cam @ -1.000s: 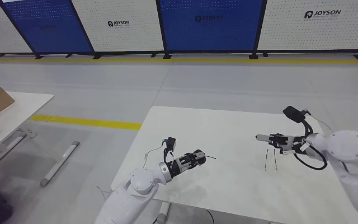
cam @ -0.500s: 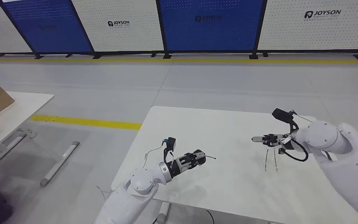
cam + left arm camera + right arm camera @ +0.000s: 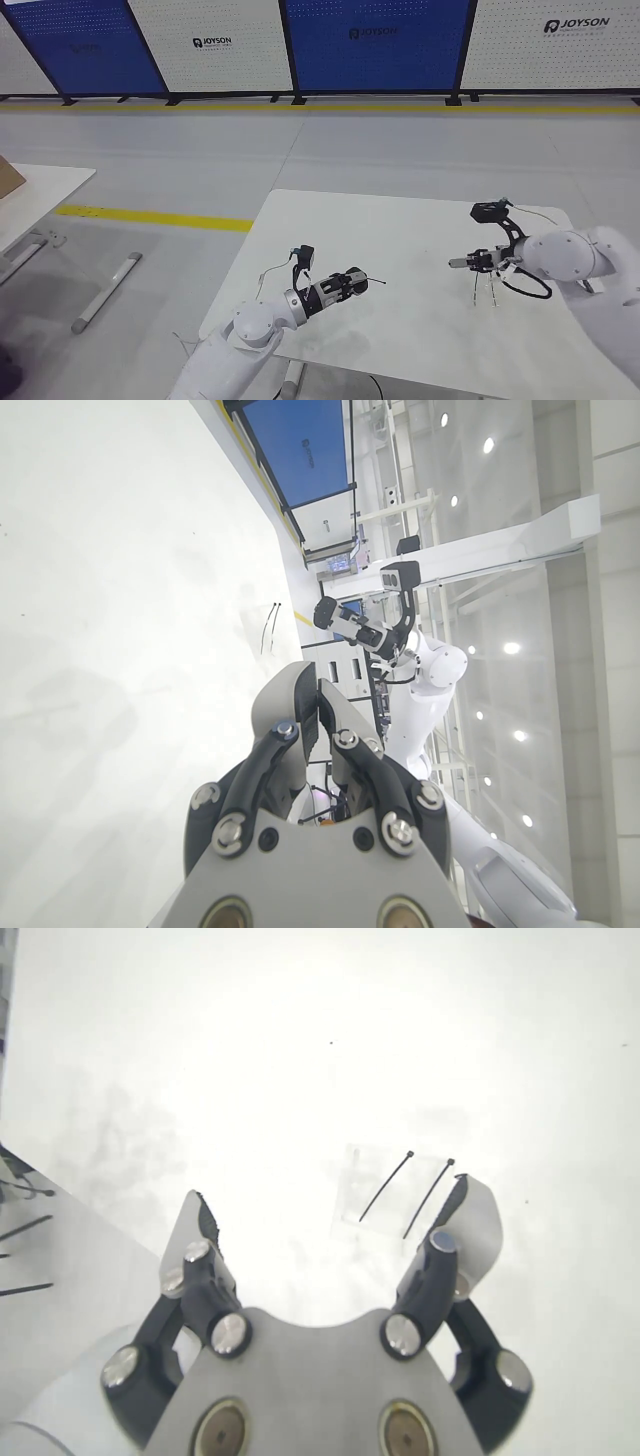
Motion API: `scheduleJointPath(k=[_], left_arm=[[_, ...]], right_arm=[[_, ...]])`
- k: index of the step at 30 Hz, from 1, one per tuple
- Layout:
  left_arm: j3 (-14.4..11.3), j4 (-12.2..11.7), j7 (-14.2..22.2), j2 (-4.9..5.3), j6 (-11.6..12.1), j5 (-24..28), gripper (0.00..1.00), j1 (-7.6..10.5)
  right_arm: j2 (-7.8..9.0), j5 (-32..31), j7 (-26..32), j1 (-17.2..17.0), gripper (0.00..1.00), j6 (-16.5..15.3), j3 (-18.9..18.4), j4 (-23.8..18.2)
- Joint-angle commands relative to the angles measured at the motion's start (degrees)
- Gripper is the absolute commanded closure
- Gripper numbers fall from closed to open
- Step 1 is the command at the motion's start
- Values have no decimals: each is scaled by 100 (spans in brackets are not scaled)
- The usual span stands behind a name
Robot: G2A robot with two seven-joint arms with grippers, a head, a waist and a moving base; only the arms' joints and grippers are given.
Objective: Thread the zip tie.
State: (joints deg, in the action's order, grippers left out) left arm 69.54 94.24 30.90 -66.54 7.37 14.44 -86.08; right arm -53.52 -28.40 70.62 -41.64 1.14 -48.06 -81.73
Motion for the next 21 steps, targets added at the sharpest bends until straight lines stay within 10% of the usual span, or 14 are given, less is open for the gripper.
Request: scheduleJointPath(k=[1,15,21], left_arm=[[0,0,0,0,0,0,100,0],[0,0,0,0,0,0,100,0],[0,0,0,0,0,0,100,0]], right_arm=[[16,-133,92,18,0,-128,-30,53],[-23,-92,160,-22,0,34,41,167],[-213,639,902,416,0,-69,291,893]])
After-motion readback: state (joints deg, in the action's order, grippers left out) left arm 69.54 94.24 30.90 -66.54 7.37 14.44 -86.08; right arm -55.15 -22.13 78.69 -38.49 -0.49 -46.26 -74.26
